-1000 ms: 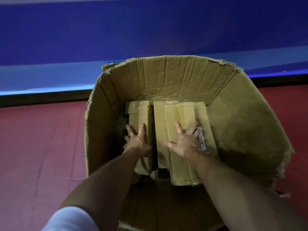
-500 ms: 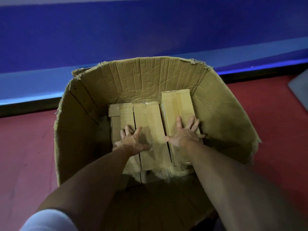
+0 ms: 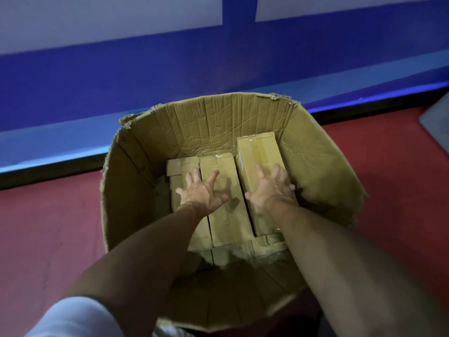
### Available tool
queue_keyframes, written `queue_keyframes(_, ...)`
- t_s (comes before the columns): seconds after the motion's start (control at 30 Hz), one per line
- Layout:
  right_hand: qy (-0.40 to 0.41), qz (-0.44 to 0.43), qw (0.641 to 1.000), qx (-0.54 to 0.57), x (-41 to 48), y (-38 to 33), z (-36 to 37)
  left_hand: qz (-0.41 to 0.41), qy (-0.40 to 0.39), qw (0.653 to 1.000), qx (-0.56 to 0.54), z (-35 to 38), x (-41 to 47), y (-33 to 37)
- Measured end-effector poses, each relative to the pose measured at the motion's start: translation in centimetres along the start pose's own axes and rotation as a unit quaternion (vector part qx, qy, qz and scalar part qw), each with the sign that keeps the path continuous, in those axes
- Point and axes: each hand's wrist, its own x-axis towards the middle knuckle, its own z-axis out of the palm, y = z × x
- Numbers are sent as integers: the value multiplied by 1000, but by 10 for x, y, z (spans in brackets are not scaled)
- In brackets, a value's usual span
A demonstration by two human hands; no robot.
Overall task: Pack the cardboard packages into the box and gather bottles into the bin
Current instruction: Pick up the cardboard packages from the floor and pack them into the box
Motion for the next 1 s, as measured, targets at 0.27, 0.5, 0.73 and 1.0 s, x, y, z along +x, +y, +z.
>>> queue_keyframes(0.27, 100, -68, 993, 7, -47, 13, -64, 17, 100, 995, 4, -45, -49, 18)
queue_keyframes(0.5, 118, -127, 985, 5, -68, 23, -109, 5, 159, 987, 18, -87, -80, 41)
queue_keyframes(0.73, 130, -150, 980, -1, -100, 38, -232, -6, 185, 983, 0, -191, -117, 88)
queue_keyframes(1.0, 127, -123, 984, 21, -211, 61, -412, 44, 192, 980, -13, -362, -231, 165)
